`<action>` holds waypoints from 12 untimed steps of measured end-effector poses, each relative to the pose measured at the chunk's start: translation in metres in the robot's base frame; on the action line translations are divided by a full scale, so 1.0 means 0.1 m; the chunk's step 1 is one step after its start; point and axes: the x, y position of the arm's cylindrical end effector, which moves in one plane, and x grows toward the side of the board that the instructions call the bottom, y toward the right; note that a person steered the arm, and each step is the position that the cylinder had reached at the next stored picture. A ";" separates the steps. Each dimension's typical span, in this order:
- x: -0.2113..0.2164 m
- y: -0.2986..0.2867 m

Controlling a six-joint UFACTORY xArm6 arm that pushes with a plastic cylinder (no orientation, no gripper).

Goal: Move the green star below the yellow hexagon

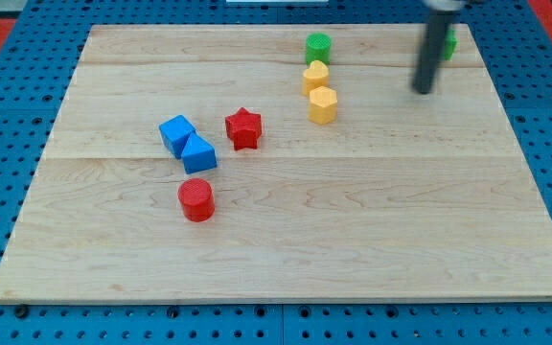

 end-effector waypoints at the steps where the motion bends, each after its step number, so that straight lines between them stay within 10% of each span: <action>1: -0.61 0.76; 3: -1.04 -0.21; 6: 0.20 -0.57; 8: -0.60 -0.13; 12: -0.58 -0.65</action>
